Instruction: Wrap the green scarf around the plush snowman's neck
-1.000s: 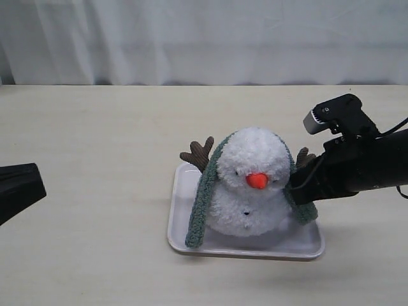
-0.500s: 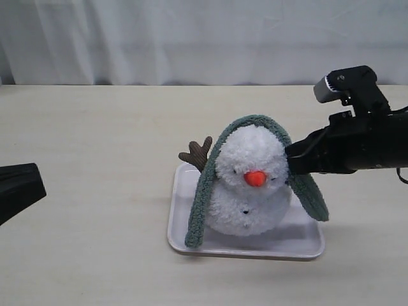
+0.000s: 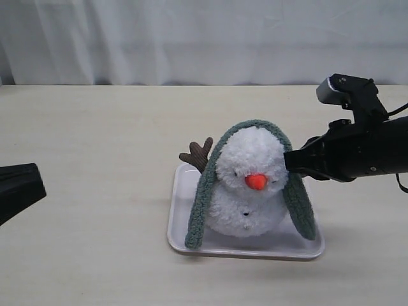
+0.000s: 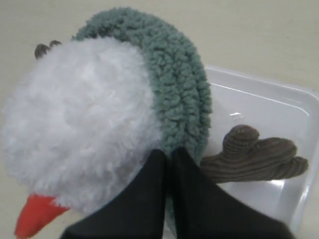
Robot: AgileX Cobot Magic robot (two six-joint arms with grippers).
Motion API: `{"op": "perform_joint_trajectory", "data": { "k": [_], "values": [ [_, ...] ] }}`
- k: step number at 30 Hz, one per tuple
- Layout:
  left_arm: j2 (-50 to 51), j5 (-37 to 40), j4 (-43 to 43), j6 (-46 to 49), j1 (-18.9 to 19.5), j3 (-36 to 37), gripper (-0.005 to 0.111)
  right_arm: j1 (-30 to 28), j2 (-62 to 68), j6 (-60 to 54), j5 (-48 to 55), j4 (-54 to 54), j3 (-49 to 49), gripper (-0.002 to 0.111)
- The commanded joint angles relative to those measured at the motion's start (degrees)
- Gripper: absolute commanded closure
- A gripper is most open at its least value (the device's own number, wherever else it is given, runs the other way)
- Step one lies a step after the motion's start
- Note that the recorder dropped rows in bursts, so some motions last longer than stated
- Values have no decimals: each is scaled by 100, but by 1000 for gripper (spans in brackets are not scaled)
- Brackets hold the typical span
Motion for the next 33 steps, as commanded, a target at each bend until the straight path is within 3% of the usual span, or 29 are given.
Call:
{"op": "perform_joint_trajectory", "data": {
  "k": [1,5,24,33],
  "values": [
    [-25,-16,-47,-54,-50,34,107,10,-3,913,-8,-917,-11,104],
    [-25,-16,-47,-54,-50,34,107,10,-3,1346,70,-1300,-11,104],
    [-25,-27,-47,-54,-50,34,107,10,56,1221,532,-1300,125,103],
    [-25,-27,-47,-54,-50,34,107,10,112,1187,919,-1264,-64,68]
  ]
}}
